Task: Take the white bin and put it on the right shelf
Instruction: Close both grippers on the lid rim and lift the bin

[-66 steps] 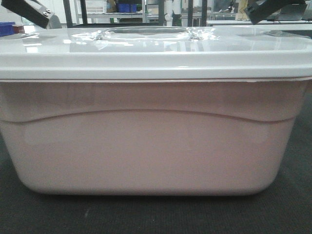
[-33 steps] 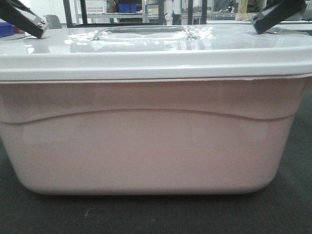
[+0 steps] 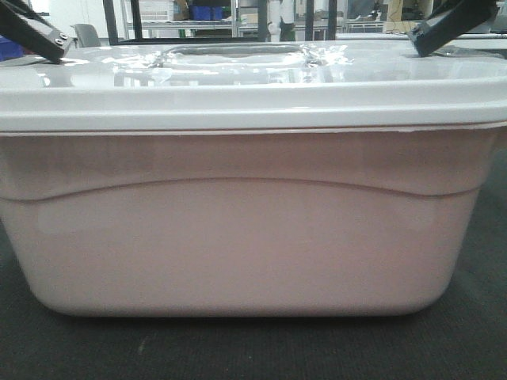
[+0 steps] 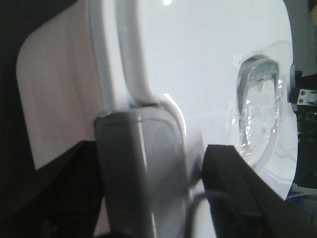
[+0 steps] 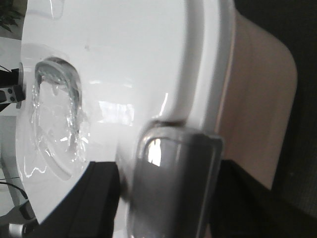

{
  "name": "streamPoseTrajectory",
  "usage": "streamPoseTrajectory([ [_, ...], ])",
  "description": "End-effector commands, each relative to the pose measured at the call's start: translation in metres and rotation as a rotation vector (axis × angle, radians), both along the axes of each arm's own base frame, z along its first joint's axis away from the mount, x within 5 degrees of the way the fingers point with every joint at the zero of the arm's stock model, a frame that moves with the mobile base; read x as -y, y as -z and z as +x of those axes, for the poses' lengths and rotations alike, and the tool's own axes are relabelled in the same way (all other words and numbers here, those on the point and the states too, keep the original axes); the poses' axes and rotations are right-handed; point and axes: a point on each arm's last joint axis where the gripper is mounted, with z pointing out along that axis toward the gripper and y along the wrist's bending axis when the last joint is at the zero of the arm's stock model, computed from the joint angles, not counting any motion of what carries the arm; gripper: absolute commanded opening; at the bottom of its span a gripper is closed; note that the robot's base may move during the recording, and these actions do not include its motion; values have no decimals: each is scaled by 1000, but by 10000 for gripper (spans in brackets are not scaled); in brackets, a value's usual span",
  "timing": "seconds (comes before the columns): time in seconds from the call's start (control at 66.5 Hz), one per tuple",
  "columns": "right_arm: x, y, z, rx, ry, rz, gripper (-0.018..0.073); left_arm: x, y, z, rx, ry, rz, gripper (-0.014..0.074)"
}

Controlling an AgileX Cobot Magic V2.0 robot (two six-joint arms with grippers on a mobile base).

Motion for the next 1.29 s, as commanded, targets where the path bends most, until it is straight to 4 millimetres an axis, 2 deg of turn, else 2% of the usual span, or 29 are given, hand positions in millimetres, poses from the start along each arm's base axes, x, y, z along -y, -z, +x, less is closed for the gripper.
streamPoseTrajectory([
  [0.0, -7, -23, -10, 34, -77, 107, 429, 8, -18, -11, -3, 92, -89, 249],
  [0.481, -9, -27, -13, 57, -120, 113, 429, 8, -21, -11, 17, 105, -81, 248],
  [0.587, -9, -35, -15, 90, -117, 123, 429, 7, -30, -13, 55, 110, -66, 248],
  [0.707, -10, -55, -20, 168, -121, 116, 429, 7, -49, -18, 132, 114, -54, 249],
  [0.827, -11, -75, -27, 246, -125, 102, 429, 8, -70, -32, 216, 113, -58, 248],
  [1.053, -13, -90, -41, 311, -128, 96, 429, 10, -98, -63, 345, 117, -48, 248],
  [1.279, -16, -111, -68, 414, -133, 86, 429, 12, -121, -95, 467, 121, -36, 248],
])
